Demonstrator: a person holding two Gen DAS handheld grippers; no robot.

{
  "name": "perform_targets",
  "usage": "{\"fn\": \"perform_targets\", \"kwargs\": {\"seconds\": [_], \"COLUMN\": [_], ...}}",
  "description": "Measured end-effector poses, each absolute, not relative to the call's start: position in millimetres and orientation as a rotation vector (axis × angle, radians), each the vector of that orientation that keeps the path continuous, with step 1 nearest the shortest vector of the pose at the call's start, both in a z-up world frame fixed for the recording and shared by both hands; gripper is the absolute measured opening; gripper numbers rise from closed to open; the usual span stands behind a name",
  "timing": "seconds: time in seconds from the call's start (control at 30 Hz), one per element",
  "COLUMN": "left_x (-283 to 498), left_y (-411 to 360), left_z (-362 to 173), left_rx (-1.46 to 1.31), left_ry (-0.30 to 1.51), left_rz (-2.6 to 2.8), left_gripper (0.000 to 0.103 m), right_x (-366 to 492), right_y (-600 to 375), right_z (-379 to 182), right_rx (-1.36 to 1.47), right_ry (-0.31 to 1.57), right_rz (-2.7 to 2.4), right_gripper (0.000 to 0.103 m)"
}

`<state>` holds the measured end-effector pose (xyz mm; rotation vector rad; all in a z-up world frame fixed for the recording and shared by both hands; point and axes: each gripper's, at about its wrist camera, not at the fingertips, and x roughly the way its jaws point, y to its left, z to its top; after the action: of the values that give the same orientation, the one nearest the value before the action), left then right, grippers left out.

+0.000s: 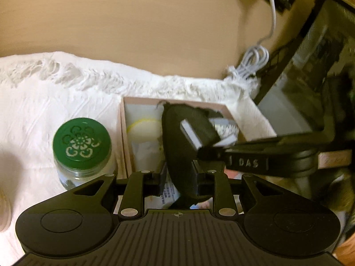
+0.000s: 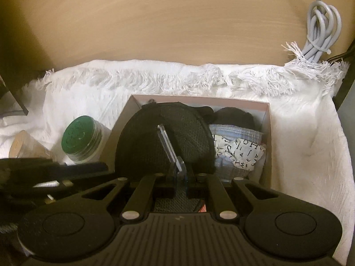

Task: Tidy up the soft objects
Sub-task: 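Press the mask into the box with the left gripper while the right drops the clear piece in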

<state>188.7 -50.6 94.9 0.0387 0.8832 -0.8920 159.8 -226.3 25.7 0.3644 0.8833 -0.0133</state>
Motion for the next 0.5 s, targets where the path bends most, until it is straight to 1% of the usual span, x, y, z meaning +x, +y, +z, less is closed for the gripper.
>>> {"fn": "perform_targets", "kwargs": {"seconds": [0.33,0.5], "left_x": [185,182], "left_y": [-79,-82], "left_z": [78,77], "left_rx": [0.090,0.118], "left_ry": [0.922,0.901], "left_rz": [-0.907,-0.901], "left_gripper": [0.024,0.024], "right_x": [138,145], "right_y": [-247,-244], "right_z": [39,29], "right_rx": [0.357,0.333], "right_ry": [0.847,0.876], "right_rz": [-0.061,-0.056], "right_gripper": [0.007,0.007]}}
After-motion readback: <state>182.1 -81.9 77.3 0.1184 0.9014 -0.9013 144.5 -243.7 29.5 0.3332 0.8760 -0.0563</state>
